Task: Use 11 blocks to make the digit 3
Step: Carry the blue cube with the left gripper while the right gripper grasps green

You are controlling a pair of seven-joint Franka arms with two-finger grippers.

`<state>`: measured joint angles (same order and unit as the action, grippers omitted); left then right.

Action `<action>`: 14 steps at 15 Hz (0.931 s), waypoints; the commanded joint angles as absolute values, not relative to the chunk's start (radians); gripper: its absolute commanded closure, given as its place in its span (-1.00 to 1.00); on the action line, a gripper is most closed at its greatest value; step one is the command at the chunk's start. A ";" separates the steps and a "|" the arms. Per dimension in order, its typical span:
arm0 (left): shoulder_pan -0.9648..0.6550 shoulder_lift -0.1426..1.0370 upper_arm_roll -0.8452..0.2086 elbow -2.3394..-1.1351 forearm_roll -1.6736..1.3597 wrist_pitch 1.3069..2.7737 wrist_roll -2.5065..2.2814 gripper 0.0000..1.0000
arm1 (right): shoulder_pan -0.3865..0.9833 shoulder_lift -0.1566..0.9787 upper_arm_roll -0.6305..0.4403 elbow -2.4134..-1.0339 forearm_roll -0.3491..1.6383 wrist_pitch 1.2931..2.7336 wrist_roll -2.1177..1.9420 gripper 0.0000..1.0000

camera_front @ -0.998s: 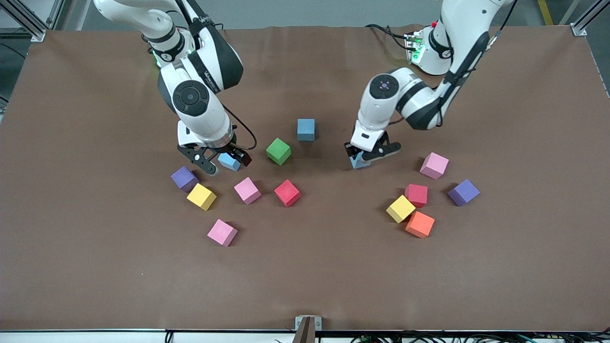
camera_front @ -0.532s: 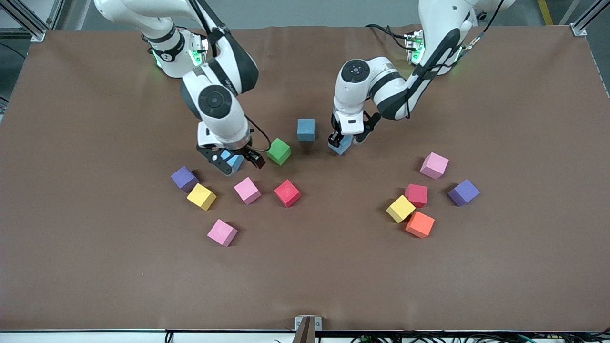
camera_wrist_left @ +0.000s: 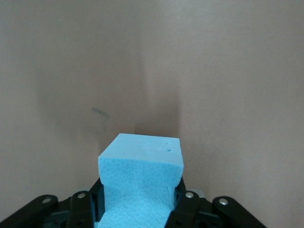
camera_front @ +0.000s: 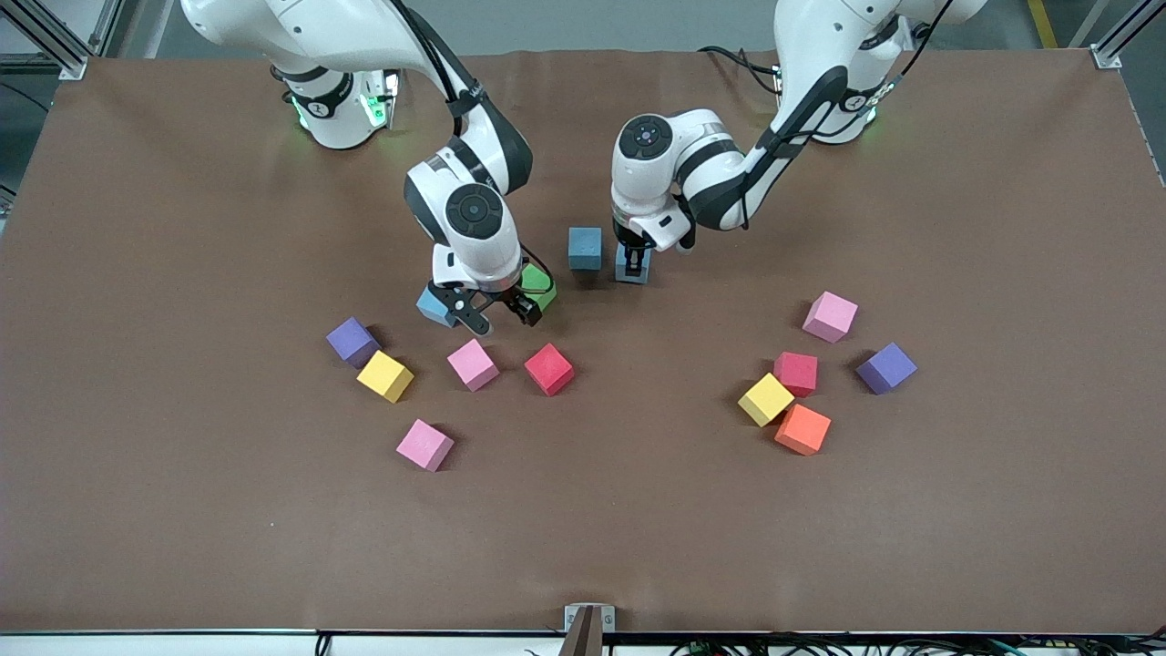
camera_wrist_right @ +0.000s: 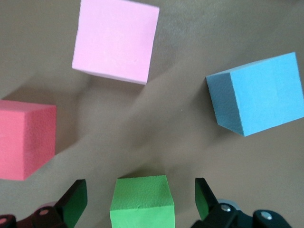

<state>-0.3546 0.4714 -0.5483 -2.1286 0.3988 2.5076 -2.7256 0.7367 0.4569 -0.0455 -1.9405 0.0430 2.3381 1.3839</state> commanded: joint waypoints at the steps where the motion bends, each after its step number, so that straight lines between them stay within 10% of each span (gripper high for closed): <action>1: -0.376 0.489 -0.548 -2.102 0.400 2.484 -2.853 -0.01 | 0.761 0.433 -0.054 -2.018 0.046 2.428 1.399 -1.00; 14: -0.413 0.532 -0.546 -2.080 0.400 2.484 -2.964 -0.05 | 0.825 0.434 -0.052 -2.089 0.051 2.554 1.500 -0.99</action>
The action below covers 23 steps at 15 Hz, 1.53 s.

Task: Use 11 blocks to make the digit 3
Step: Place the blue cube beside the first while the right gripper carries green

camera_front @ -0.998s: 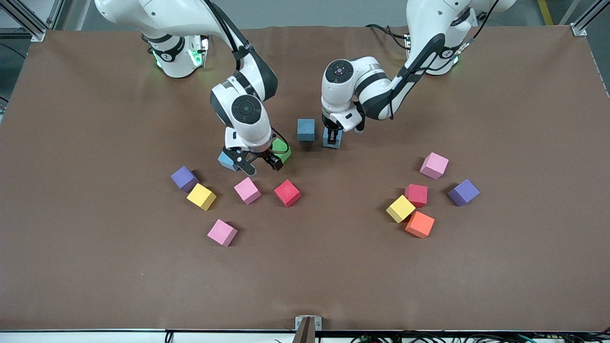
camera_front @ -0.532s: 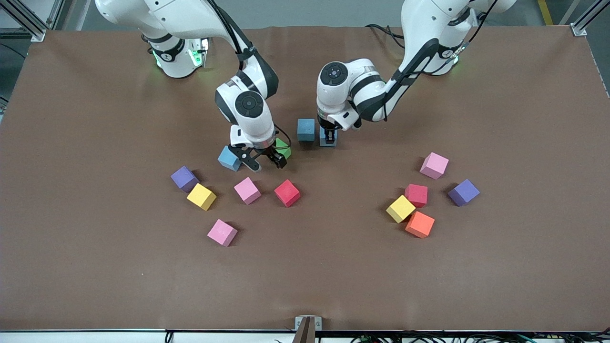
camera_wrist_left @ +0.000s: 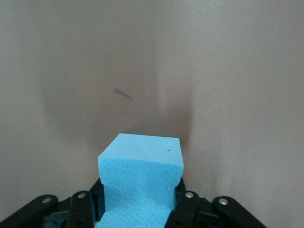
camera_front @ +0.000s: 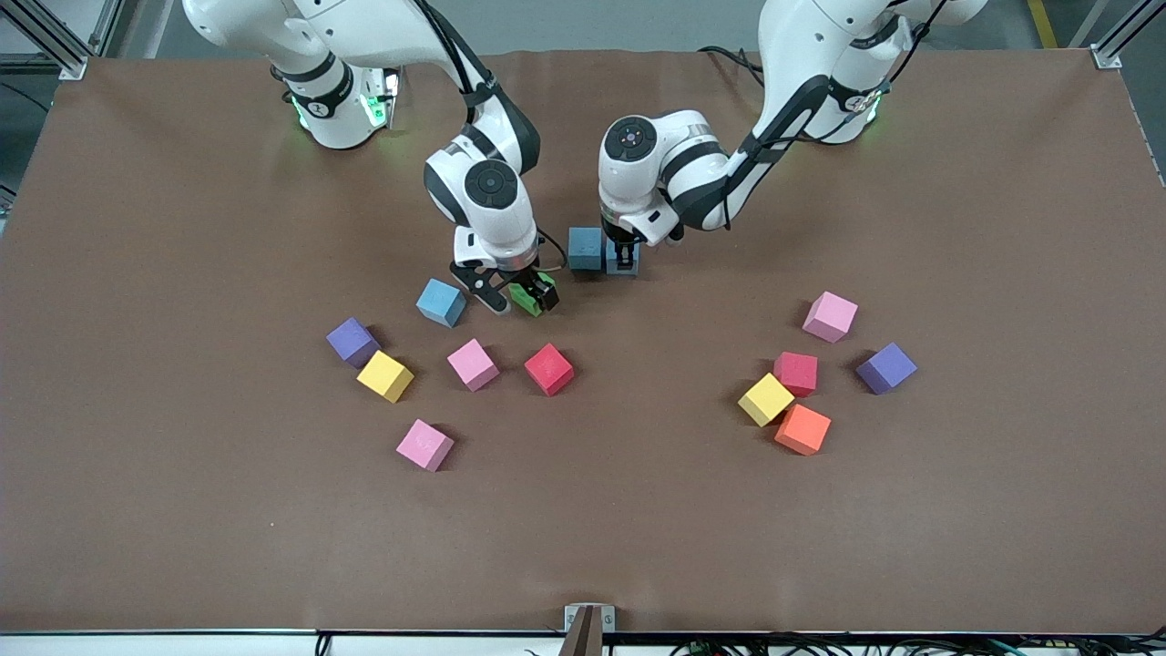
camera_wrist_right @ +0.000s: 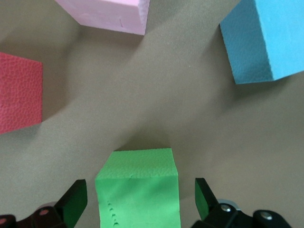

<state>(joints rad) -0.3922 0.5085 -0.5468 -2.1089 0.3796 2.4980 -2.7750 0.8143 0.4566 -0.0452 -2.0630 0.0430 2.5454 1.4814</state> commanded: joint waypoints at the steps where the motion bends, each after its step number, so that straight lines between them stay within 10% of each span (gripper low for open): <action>1: -0.413 0.534 -0.546 -2.074 0.400 2.484 -2.965 -0.05 | 0.827 0.436 -0.052 -2.091 0.051 2.557 1.500 -0.98; 7: -0.413 0.561 -0.546 -2.052 0.414 2.484 -2.962 -0.18 | 0.833 0.436 -0.052 -2.091 0.049 2.551 1.499 -0.57; 8: -0.413 0.561 -0.546 -2.054 0.414 2.484 -2.962 -0.89 | 0.833 0.436 -0.052 -2.091 0.049 2.546 1.499 -0.32; 13: -0.399 0.516 -0.551 -2.065 0.416 2.442 -2.929 -1.00 | 0.822 0.431 -0.054 -2.091 0.052 2.474 1.578 0.94; 23: 0.076 0.402 -0.974 -2.108 0.408 2.248 -2.618 -1.00 | 0.825 0.367 -0.057 -2.170 0.052 2.485 2.037 0.99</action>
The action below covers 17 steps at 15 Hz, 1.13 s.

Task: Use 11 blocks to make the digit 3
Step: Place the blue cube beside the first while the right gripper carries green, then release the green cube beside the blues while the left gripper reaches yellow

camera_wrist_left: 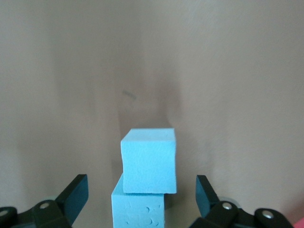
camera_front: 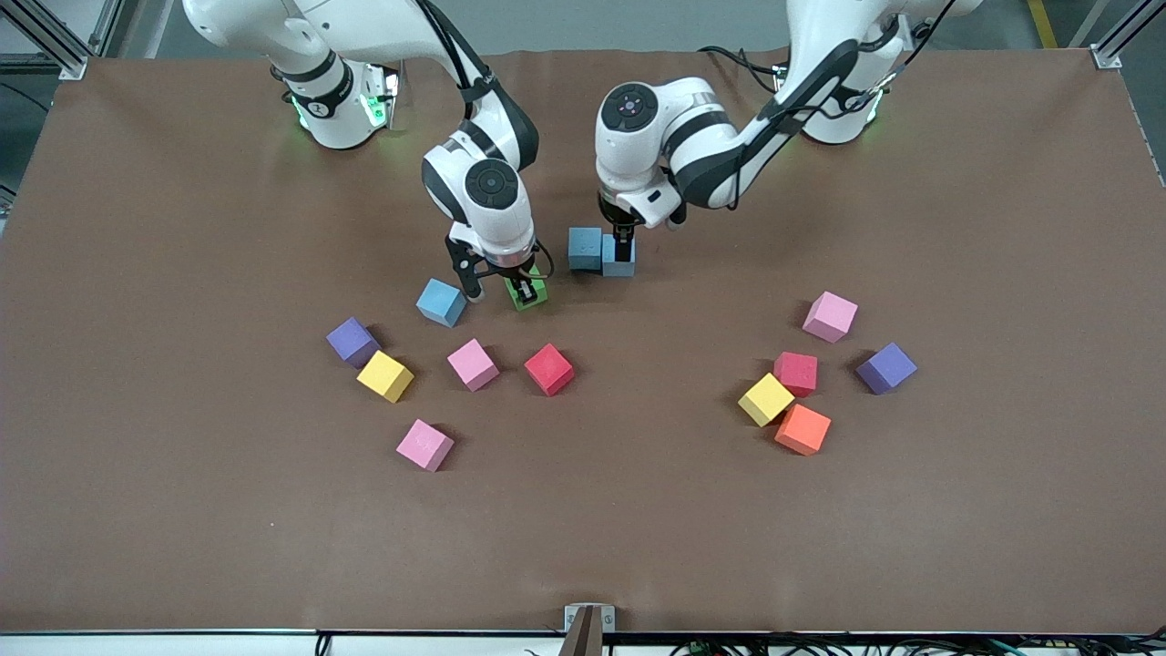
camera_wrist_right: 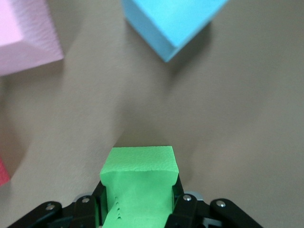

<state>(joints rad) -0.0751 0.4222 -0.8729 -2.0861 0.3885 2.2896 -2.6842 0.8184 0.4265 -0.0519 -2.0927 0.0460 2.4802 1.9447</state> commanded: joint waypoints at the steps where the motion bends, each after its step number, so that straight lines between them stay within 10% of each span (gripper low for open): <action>1: 0.156 0.403 -1.024 -2.102 0.410 2.214 -2.535 -1.00 | 0.830 0.359 -0.057 -2.180 0.052 2.487 2.102 0.99; 17: 0.339 0.647 -0.891 -1.767 0.639 2.138 -1.671 -1.00 | 0.946 0.342 -0.055 -2.224 0.052 2.560 2.306 0.99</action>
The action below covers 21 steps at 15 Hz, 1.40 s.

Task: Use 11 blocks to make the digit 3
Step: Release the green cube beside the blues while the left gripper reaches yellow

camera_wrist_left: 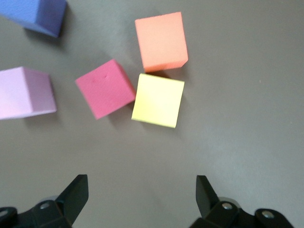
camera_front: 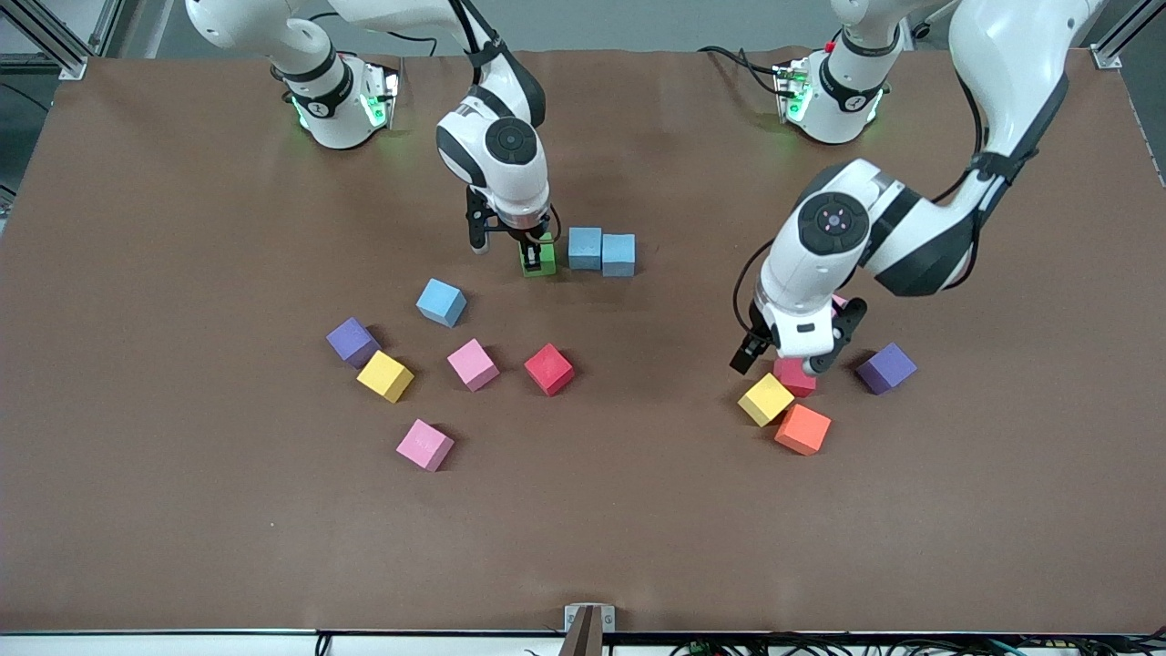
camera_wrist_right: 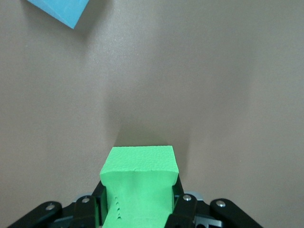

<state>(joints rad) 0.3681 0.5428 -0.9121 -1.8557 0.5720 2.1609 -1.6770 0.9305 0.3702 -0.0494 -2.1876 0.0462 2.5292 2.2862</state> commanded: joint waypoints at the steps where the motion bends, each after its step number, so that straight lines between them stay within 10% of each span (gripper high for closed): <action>1: 0.319 0.675 -0.867 -1.743 0.688 2.138 -1.671 -1.00 | 0.948 0.342 -0.055 -2.224 0.052 2.568 2.307 0.99; 21: 0.305 0.795 -0.807 -1.763 0.799 2.252 -1.629 -1.00 | 0.969 0.365 -0.052 -2.210 0.055 2.608 2.329 0.99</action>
